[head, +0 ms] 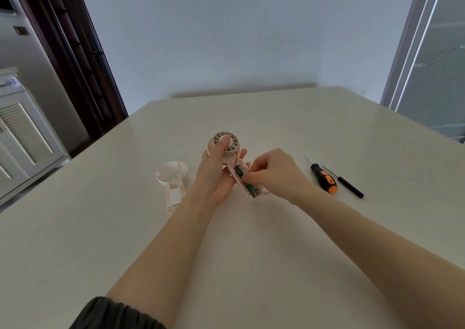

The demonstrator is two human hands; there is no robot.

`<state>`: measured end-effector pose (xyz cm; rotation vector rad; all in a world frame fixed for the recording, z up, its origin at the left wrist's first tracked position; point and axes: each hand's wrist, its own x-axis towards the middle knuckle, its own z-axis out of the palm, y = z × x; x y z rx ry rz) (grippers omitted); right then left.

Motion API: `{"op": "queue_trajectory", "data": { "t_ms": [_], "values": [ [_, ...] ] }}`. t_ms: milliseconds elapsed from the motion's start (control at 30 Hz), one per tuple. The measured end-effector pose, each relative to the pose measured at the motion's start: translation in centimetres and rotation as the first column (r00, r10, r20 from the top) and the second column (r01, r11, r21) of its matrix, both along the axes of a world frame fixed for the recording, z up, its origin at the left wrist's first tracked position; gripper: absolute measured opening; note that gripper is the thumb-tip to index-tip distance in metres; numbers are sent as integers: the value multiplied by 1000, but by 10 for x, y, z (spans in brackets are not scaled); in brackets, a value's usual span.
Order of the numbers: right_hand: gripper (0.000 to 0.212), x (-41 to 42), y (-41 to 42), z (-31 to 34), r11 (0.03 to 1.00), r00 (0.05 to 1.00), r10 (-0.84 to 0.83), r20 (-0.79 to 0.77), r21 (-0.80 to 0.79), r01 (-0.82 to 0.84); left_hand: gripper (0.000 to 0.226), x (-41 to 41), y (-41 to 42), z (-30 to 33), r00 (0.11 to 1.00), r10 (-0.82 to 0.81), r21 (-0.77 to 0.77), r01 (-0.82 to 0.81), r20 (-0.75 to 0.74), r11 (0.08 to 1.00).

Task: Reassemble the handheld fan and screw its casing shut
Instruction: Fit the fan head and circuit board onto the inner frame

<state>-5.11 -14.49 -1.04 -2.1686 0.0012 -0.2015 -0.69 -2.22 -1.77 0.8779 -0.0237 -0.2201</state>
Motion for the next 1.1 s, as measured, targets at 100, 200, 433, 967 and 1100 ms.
{"op": "queue_trajectory", "data": {
  "t_ms": [100,200,433,967,1100],
  "values": [
    [9,1,-2,4,993,997,11,-72,114,-3,48,0,2,1,1000,-12,-16,12,-28,1000],
    [4,2,-4,7,982,988,42,-148,188,-14,51,0,3,2,998,-38,-24,37,-52,999],
    [3,2,-8,11,928,956,115,-271,372,-6,41,2,4,1,998,-46,-32,45,-50,998],
    [18,-2,0,4,998,982,32,185,48,-41,29,5,4,-3,997,-3,-28,1,-83,1000],
    [14,-1,1,2,1000,966,-2,260,6,1,32,5,4,-2,993,-12,-43,7,-114,999]
  ]
}}
